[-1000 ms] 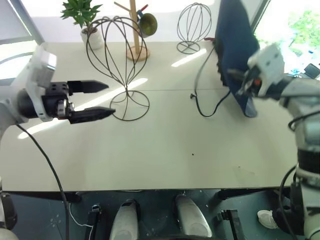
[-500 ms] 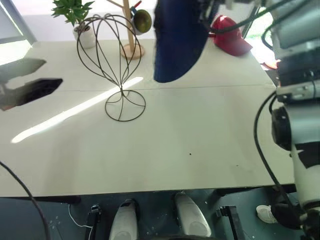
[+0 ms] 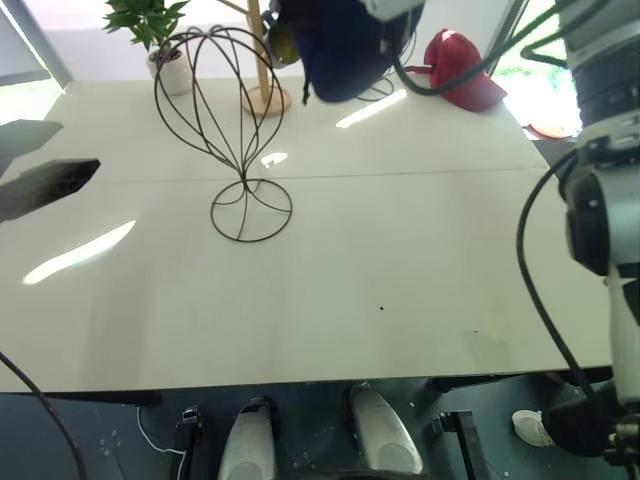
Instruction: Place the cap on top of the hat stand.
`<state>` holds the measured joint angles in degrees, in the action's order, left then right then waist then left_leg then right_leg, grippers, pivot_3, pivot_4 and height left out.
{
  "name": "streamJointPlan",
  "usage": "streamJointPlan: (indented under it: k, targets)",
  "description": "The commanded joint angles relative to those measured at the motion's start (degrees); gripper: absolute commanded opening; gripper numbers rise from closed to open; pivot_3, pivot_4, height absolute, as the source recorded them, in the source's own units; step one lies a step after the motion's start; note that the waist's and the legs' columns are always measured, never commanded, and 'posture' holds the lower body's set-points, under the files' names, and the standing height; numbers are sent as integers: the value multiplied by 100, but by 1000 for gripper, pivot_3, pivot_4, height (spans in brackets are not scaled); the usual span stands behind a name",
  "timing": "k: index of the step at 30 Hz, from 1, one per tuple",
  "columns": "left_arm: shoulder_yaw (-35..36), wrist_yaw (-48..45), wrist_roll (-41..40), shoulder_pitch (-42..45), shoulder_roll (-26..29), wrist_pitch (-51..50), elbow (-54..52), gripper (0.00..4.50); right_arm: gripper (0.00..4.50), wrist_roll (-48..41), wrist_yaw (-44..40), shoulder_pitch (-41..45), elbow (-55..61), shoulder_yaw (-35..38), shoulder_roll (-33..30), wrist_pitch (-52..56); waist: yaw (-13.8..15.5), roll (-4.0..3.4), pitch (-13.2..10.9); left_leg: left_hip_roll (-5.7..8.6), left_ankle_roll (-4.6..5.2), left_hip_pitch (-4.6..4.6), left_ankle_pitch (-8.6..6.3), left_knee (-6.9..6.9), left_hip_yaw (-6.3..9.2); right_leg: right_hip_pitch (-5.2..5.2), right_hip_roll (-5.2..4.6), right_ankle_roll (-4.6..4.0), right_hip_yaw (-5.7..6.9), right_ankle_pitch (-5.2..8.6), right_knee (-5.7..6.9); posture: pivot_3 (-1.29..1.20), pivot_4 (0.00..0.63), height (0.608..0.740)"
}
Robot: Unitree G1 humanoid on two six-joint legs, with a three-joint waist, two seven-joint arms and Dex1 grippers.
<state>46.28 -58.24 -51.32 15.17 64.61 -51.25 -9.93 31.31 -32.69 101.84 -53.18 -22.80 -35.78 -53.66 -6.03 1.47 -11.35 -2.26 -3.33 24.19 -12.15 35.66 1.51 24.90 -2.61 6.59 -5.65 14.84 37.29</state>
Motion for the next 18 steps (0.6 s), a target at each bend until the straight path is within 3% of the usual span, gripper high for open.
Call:
streamJointPlan:
  k: [1, 10, 18]
  targets:
    - [22, 12, -23, 157, 186, 105, 53, 4500, 16, 1077, 1519, 297, 303, -153, -193, -922, -9, 1, 0, 0, -2, 0, 1, 0, 0, 3, 0, 0, -1, 0, 5, 0, 150, 739]
    - [-77, -40, 11, 327, 294, 164, 251, 4500, 16, 3676, 4348, 39, 1133, -1097, -510, -1298, 10, 2, 1, 1, -13, 6, 8, 0, 1, 17, 2, -3, -3, 1, 20, 0, 150, 739]
    - [76, -38, -7, 245, 305, 121, 198, 4500, 16, 4258, 5291, -113, 1033, -1509, -646, -1098, 6, 3, 2, 3, -15, 10, 10, 2, 3, 19, 2, -1, -5, 0, 26, 0, 150, 739]
